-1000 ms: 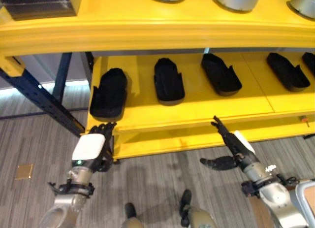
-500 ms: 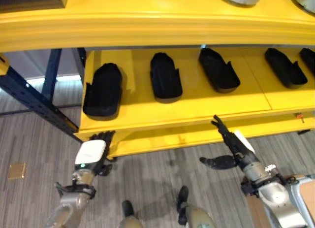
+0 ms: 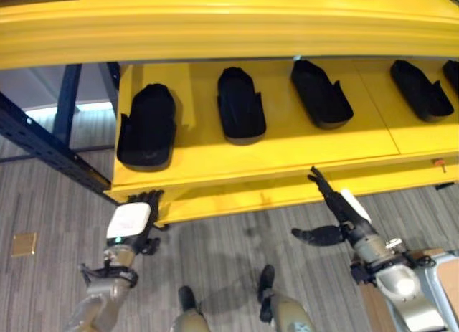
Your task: Move parts from the plastic box to the shelf.
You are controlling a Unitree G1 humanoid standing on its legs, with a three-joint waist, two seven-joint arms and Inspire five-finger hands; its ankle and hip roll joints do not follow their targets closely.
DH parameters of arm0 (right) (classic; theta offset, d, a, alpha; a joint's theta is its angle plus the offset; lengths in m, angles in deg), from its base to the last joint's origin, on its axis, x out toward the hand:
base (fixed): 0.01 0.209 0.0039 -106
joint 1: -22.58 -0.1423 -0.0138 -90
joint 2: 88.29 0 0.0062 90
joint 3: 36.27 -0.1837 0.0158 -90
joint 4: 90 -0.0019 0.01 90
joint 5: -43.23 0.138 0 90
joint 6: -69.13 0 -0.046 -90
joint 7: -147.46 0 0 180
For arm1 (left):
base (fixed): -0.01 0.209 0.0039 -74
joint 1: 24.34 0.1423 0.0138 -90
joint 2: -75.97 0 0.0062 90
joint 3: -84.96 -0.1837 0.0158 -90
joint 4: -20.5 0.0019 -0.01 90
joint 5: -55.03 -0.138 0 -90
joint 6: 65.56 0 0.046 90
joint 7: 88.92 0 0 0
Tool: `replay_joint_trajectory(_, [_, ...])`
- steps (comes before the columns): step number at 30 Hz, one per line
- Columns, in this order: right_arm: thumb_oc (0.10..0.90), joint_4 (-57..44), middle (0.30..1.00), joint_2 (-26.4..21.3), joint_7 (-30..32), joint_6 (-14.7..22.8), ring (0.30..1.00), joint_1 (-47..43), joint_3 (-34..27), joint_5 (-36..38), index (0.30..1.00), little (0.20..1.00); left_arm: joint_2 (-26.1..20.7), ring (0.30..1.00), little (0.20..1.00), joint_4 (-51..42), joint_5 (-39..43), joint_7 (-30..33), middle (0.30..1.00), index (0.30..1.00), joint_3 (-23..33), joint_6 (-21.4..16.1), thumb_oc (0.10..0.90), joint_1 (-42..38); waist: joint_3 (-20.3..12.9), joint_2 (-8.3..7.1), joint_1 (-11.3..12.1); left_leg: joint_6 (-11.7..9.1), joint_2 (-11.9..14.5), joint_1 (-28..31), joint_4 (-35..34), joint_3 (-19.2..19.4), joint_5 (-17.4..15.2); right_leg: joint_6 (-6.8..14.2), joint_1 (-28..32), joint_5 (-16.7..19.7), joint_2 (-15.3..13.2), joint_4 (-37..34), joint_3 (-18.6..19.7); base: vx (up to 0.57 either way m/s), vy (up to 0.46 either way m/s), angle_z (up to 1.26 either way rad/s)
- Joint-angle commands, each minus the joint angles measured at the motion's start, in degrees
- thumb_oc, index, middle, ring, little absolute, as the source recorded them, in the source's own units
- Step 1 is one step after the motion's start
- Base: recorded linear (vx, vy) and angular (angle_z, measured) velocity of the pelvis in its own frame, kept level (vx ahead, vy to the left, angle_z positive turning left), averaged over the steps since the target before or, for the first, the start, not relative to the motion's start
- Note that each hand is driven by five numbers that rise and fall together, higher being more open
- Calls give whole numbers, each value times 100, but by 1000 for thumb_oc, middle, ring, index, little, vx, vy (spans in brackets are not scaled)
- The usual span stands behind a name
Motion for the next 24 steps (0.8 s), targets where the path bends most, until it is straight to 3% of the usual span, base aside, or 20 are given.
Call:
replay_joint_trajectory(1, [900,-642,1000,-90,235,507,1000,-409,-258,-132,1000,1000,-257,1000,1000,-326,-168,525,1000,1000,321,-5,900,-337,-274,-149,-92,-116,275,-342,550,-507,30,623,104,-264,-556,458,129,0,0,0])
replay_joint_trajectory(10, [900,-609,1000,-85,230,469,1000,-450,-239,-109,1000,1000,-325,1000,1000,-851,-214,598,1000,1000,631,-57,900,-205,-280,-124,-63,-118,268,-371,562,-530,26,612,106,-275,-553,478,131,0,0,0])
replay_joint_trajectory(24, [900,-601,1000,-81,222,465,1000,-450,-238,-54,1000,1000,-357,1000,1000,-801,-171,569,1000,1000,533,-63,900,-278,-212,-132,-87,-111,271,-423,608,-540,12,616,24,-283,-585,538,150,0,0,0])
